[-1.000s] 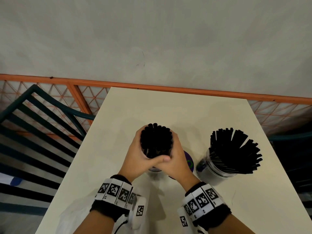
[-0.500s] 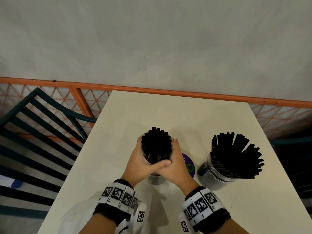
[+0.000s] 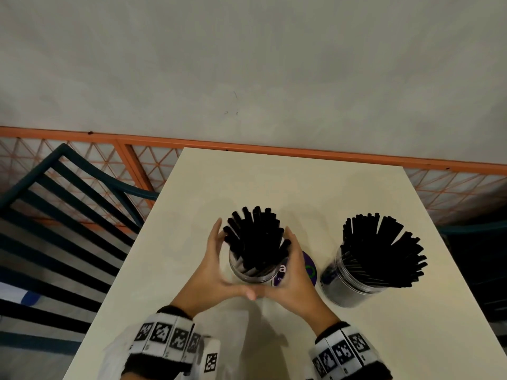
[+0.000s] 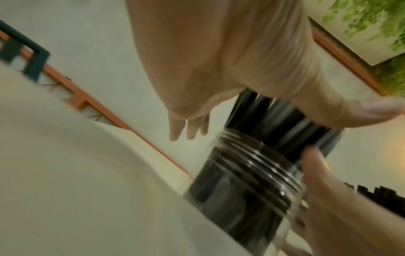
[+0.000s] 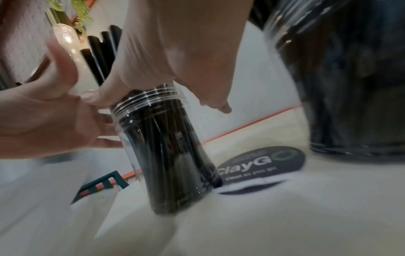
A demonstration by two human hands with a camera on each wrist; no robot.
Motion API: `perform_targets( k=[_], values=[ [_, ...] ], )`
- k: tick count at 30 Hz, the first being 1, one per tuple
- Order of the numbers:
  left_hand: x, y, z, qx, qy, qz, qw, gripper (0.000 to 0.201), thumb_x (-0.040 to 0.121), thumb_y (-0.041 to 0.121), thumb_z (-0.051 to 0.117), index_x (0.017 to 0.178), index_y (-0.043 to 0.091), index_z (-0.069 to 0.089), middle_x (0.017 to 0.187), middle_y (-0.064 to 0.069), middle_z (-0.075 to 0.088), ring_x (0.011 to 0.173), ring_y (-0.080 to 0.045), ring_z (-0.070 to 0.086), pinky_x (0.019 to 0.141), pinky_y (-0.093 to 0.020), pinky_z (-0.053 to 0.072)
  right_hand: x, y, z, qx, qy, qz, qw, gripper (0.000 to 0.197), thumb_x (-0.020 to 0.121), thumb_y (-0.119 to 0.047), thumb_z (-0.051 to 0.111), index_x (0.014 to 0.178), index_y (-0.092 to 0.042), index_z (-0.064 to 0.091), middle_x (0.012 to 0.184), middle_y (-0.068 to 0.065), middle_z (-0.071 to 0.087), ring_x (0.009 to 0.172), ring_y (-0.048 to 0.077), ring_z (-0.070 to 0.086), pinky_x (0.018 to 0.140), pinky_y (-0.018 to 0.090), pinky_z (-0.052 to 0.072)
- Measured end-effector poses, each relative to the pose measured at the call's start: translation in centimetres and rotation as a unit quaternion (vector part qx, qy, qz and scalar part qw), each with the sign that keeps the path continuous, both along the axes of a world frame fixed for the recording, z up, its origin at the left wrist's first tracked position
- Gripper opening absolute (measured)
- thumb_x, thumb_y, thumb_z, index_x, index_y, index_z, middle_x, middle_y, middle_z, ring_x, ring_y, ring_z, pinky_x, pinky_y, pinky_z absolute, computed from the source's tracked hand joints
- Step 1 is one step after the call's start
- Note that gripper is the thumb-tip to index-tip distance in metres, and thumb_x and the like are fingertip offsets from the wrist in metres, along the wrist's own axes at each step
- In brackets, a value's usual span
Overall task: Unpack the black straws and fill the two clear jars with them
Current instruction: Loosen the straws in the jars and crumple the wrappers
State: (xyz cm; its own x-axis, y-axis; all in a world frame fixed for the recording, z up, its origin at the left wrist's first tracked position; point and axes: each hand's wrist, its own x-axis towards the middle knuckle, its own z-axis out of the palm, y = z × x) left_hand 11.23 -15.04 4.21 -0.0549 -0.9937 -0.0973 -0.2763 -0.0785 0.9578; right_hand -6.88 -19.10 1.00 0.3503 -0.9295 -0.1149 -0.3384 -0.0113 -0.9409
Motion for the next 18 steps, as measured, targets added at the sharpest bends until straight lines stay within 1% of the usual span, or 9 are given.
perform_targets(
  k=[2,4,6,8,9,12,15,17,18],
  values=[
    [1.5,1.5,0.3,0.018,-0.026,0.006,0.999,0.144,0.03,0.067,0.08,0.141,0.042,-0.008,0.145,0.017,0.015,0.136,0.005,0.012,0.101,-0.004,0.015,-1.3,1.2,-0.9,0.024,0.025,-0.014,0.999,0.132,0.039,-0.068,0.08,0.141,-0.042,0.001,0.155,-0.008,0.011,0.143,0.011,0.012,0.116,0.046,0.024],
    [2.7,3.0,0.7,0.036,-0.057,0.006,0.998,0.131,0.035,0.07,0.078,0.139,0.048,0.002,0.142,0.024,0.023,0.135,0.007,0.017,0.106,-0.017,0.018,-2.2,2.3,-1.3,0.062,0.046,-0.03,0.997,0.127,0.045,-0.066,0.078,0.145,-0.033,0.006,0.148,-0.012,0.019,0.138,0.009,0.018,0.115,0.04,0.026],
    [3.9,4.4,1.2,0.039,-0.097,0.025,0.994,0.108,0.043,0.073,0.073,0.134,0.053,0.019,0.135,0.034,0.035,0.128,0.016,0.025,0.102,-0.016,0.025,-2.6,3.5,-1.6,0.085,0.088,-0.024,0.992,0.102,0.062,-0.053,0.076,0.143,-0.025,0.021,0.134,-0.012,0.033,0.128,0.007,0.03,0.108,0.031,0.033],
    [5.0,6.0,2.1,0.027,-0.132,0.064,0.989,0.079,0.055,0.071,0.067,0.125,0.053,0.035,0.125,0.041,0.045,0.121,0.019,0.034,0.092,-0.008,0.033,-2.5,4.7,-1.5,0.104,0.14,0.015,0.985,0.065,0.077,-0.044,0.068,0.132,-0.021,0.041,0.117,-0.006,0.051,0.111,0.01,0.049,0.092,0.023,0.043],
    [5.6,6.9,2.7,0.027,-0.148,0.085,0.985,0.065,0.062,0.068,0.064,0.12,0.052,0.041,0.121,0.043,0.046,0.117,0.016,0.04,0.09,-0.01,0.036,-2.4,5.4,-1.3,0.118,0.165,0.042,0.978,0.051,0.082,-0.045,0.062,0.124,-0.019,0.049,0.109,-0.003,0.057,0.1,0.01,0.054,0.083,0.02,0.045],
    [7.4,9.9,4.1,0.064,-0.189,0.149,0.968,0.043,0.066,0.058,0.059,0.106,0.053,0.045,0.11,0.031,0.056,0.106,-0.001,0.051,0.087,-0.022,0.04,-1.4,7.2,-1.1,0.181,0.2,0.119,0.956,0.046,0.083,-0.058,0.052,0.105,-0.019,0.06,0.098,-0.002,0.063,0.084,0.008,0.056,0.081,0.023,0.047],
    [10.2,13.4,2.7,0.17,-0.282,0.215,0.919,0.067,0.06,0.063,0.054,0.119,0.031,0.048,0.128,-0.002,0.05,0.11,-0.023,0.05,0.09,-0.038,0.045,-0.2,8.7,-0.9,0.218,0.223,0.167,0.935,0.063,0.07,-0.076,0.047,0.097,-0.021,0.059,0.097,-0.004,0.063,0.085,0.011,0.057,0.083,0.027,0.045],
    [11.6,15.7,0.7,0.294,-0.323,0.206,0.875,0.101,0.05,0.077,0.05,0.13,0.016,0.042,0.139,-0.014,0.041,0.12,-0.032,0.044,0.098,-0.048,0.041,0.3,9.5,-0.7,0.229,0.246,0.196,0.921,0.072,0.067,-0.08,0.047,0.107,-0.02,0.057,0.103,-0.003,0.059,0.093,0.012,0.055,0.084,0.027,0.042],
    [12.0,16.8,-0.4,0.358,-0.302,0.195,0.862,0.116,0.043,0.083,0.048,0.134,0.012,0.038,0.142,-0.016,0.039,0.124,-0.032,0.042,0.101,-0.047,0.038,0.6,9.9,-0.7,0.231,0.256,0.215,0.914,0.076,0.068,-0.078,0.049,0.115,-0.018,0.054,0.11,-0.001,0.057,0.098,0.014,0.053,0.087,0.027,0.041]
  ],
)
